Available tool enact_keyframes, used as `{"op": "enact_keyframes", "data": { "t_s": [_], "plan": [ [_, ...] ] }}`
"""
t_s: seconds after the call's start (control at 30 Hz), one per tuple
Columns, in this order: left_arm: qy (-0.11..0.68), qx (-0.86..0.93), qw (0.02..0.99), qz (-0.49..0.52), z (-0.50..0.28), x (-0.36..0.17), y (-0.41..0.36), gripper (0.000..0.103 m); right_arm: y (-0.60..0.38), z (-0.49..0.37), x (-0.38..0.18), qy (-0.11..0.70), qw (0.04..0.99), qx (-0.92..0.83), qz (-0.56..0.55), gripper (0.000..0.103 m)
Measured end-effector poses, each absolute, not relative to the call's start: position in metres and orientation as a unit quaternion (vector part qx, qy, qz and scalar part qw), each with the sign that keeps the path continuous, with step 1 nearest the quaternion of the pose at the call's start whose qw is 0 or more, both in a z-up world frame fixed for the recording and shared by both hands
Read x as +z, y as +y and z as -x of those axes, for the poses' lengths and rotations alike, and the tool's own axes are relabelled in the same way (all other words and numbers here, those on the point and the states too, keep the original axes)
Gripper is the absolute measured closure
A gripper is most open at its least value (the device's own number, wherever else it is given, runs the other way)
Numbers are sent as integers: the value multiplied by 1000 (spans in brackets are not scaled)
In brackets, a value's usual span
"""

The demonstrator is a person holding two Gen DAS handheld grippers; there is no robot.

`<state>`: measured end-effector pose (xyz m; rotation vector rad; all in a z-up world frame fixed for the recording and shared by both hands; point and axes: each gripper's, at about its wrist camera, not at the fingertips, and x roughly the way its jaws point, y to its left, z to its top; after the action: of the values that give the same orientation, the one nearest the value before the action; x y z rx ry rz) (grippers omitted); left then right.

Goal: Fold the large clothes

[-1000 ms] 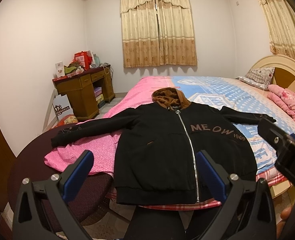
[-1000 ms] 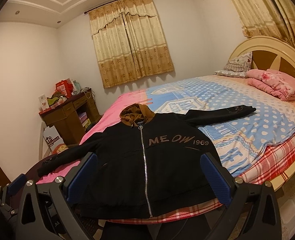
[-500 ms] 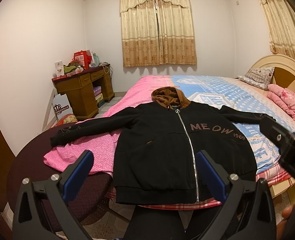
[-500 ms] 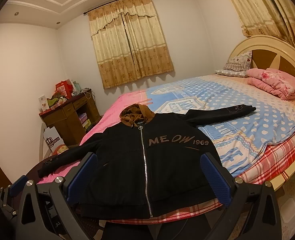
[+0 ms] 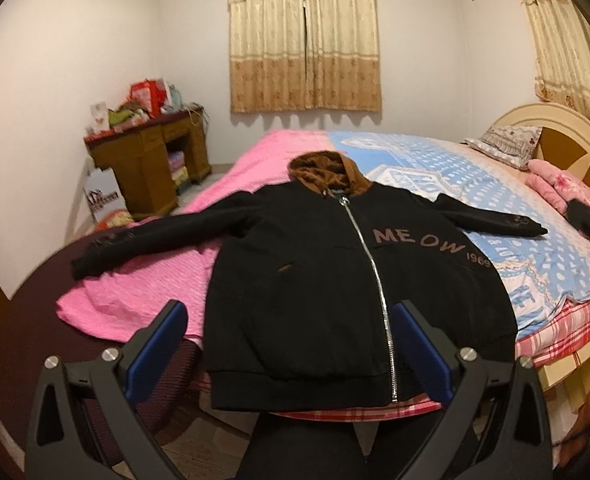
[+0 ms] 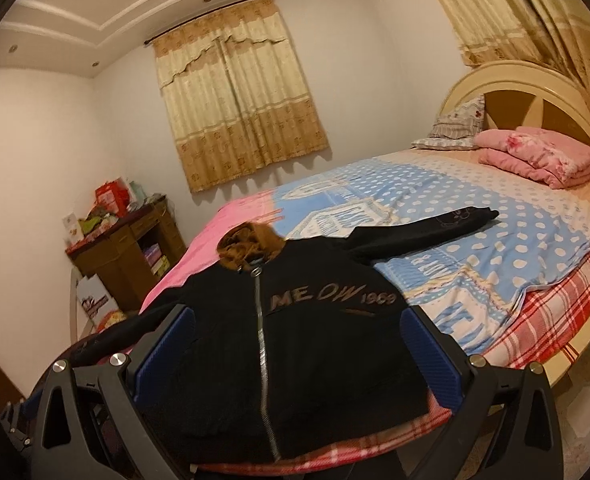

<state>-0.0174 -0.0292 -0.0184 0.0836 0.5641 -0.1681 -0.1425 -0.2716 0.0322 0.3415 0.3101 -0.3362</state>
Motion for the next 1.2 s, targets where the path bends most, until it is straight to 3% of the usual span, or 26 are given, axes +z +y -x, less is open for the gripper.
{"op": "enact_keyframes", "data": {
  "t_s": [0.3, 0.63, 0.83, 0.97, 1.03, 1.07, 1.17, 1.2],
  "plan": [
    [416, -46, 908, -5, -116, -40, 2, 0, -448, 103, 15, 163, 903, -319, -239, 1],
    [412, 46, 907, -74, -228, -33, -13, 0, -658, 6, -25, 234, 843, -322, -363, 1],
    [404, 82, 906, -95, -277, -42, 2, 0, -720, -57, -91, 261, 800, -338, -421, 3],
    [414, 111, 898, -103, -317, -52, 14, 0, -748, -89, -112, 265, 786, -371, -418, 10],
    [416, 115, 897, -97, -335, -56, 17, 0, -757, -100, -111, 268, 790, -371, -408, 36],
    [414, 114, 898, -94, -343, -58, 19, 0, -762, -107, -113, 292, 783, -374, -402, 67],
    [416, 105, 900, -80, -357, -66, 19, 0, -763, -104, -102, 282, 787, -368, -408, 83],
    [417, 99, 900, -74, -359, -70, 17, 0, -758, -103, -92, 269, 796, -364, -401, 84]
  ]
}}
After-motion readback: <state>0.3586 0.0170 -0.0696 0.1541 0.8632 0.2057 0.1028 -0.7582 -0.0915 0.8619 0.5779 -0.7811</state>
